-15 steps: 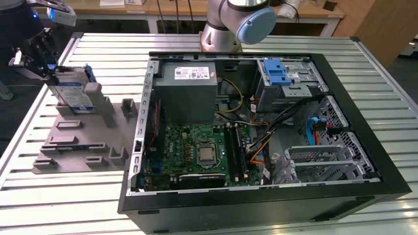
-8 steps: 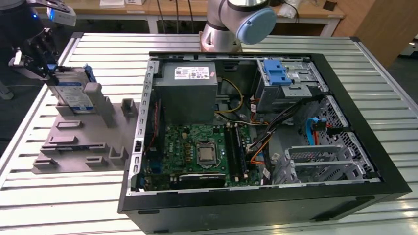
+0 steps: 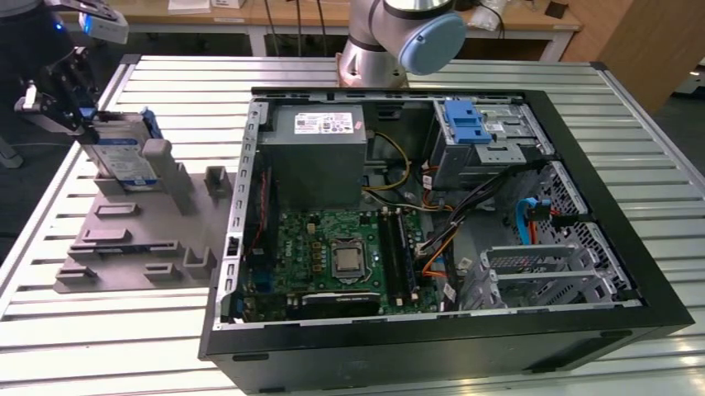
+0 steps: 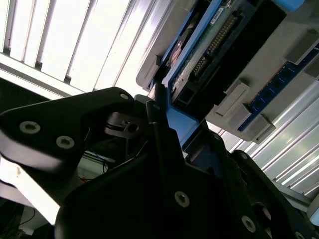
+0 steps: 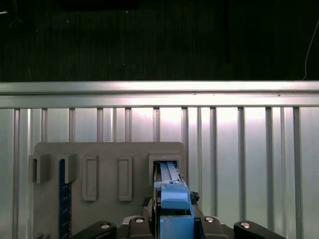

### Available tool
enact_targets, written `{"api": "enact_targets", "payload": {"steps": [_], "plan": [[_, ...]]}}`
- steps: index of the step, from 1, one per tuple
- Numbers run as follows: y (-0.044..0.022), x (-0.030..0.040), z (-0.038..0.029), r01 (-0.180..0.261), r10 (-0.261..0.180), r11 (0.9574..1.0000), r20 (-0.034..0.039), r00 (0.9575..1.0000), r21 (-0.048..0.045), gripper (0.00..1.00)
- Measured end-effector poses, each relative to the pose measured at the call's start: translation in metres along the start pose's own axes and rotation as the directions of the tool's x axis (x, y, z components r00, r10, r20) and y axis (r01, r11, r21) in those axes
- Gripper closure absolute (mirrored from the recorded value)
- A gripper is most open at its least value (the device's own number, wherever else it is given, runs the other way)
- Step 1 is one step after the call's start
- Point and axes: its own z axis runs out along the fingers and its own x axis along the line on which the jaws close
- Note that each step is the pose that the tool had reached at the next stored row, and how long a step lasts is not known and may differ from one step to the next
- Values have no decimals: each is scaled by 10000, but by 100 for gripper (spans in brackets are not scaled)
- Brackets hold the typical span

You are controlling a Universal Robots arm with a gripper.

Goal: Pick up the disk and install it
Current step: 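Pick up the disk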

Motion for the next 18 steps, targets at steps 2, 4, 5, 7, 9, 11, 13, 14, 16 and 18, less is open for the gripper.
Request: {"api": "enact_targets", "payload": {"steps": [2, 4, 5, 7, 9, 11, 13, 14, 16, 18], "plan": [[0, 0, -19, 0, 0, 10000, 0, 10000, -2, 64], [1, 0, -46, 0, 0, 10000, -1, 10000, -2, 64], [1, 0, -59, -1, 1, 10000, -2, 10000, -4, 64], [2, 0, -81, 0, 0, 10000, -1, 10000, -2, 64], [2, -1, -106, 0, 0, 10000, -2, 10000, -3, 64], [2, -1, -133, 0, 0, 10000, -2, 10000, -2, 64], [3, -1, -161, -1, 1, 10000, -2, 10000, -3, 64], [3, -1, -176, 0, 0, 10000, -2, 10000, -3, 64], [4, -1, -202, 0, 0, 10000, -2, 10000, -4, 64], [4, -1, -221, 0, 0, 10000, -2, 10000, -3, 64]]}}
